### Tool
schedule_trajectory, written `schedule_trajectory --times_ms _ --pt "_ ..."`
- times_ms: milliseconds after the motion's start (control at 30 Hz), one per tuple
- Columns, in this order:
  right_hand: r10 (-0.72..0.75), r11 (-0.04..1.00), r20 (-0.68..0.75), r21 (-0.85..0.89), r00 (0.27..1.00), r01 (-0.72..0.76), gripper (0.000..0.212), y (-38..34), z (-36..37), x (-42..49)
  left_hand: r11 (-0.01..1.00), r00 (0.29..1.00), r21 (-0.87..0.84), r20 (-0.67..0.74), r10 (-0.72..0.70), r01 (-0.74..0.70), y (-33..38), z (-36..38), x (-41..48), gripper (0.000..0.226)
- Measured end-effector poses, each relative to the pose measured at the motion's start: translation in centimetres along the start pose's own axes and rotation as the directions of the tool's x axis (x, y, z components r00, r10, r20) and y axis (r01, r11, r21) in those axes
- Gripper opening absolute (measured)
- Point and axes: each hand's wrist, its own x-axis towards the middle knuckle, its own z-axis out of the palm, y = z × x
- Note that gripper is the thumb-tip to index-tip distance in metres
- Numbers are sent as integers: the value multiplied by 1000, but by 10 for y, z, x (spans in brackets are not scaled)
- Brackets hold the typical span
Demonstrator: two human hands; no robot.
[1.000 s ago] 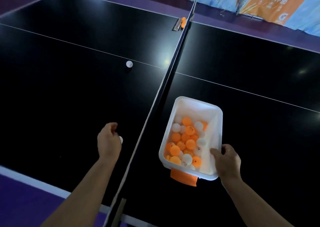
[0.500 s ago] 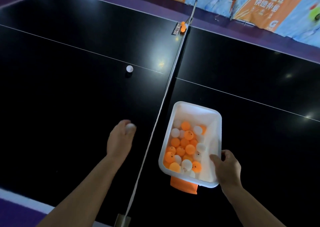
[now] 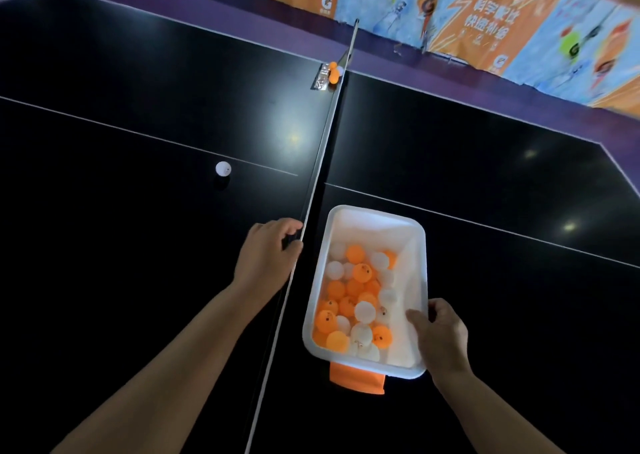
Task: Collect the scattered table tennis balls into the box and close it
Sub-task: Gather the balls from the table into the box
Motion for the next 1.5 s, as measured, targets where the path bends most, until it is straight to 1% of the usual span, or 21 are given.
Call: schedule_trajectory --times_ms 133,233,300,367,467,567,667,767,900,1000,1033,1100,1167,1200,1267,1300,1333,1400,1467,1500 --pt "-14 999 -21 -30 1000 13 7 -13 16 36 996 996 69 -66 -57 62 -21 2 57 35" --pt "-17 999 -37 -47 999 15 8 -21 29 64 982 985 116 -105 -136 148 -42 6 98 39" --pt "-20 999 -42 -41 999 18 8 -27 37 82 969 978 150 -96 -185 198 -58 9 126 44" --pt "-20 999 -52 -47 998 17 8 -34 46 100 949 975 223 -62 -213 222 -75 12 152 46" --pt "-28 997 -62 -79 998 23 8 -41 57 123 897 969 382 18 -248 223 -98 15 186 48" --pt "-44 994 -49 -107 998 39 9 -46 64 139 817 955 549 103 -278 179 -117 18 214 54" --pt "-48 989 -56 -144 997 39 9 -46 68 149 718 952 684 118 -283 128 -136 19 238 57" --pt "-30 989 -54 -148 998 22 9 -45 69 156 675 937 723 115 -330 149 -149 20 257 59" --pt "-49 984 -52 -171 997 39 13 -43 69 157 737 901 627 126 -414 251 -166 19 263 54" --pt "-61 981 -62 -189 996 48 14 -43 70 158 763 911 587 99 -401 272 -169 24 256 41" --pt "-62 980 -61 -194 996 49 14 -43 70 159 791 920 538 70 -386 291 -162 29 254 38" --pt "-60 977 -54 -206 997 48 13 -43 70 159 886 947 352 -6 -321 302 -136 40 252 37" --pt "-59 974 -55 -222 997 45 10 -44 70 159 967 982 172 -64 -178 187 -100 52 243 36" --pt "-56 972 -50 -230 997 43 10 -45 69 158 988 990 84 -70 -120 126 -81 55 234 34" --pt "-50 970 -32 -241 998 41 10 -47 66 156 998 998 -50 -42 -40 38 -45 59 210 32" --pt "-43 971 -18 -238 999 37 10 -49 64 154 997 1000 -80 -29 10 -12 -29 60 195 34" --pt "-35 973 -5 -228 999 33 10 -50 61 151 993 998 -99 -16 61 -62 -14 60 181 36" --pt "-28 978 4 -209 1000 28 8 -51 53 142 983 987 -114 57 149 -142 8 63 153 42" --pt "-37 978 -2 -207 999 36 8 -49 43 130 977 967 -3 143 209 -211 21 69 127 55" --pt "-44 978 -6 -205 999 41 8 -48 37 124 972 962 48 160 220 -231 25 70 115 59"
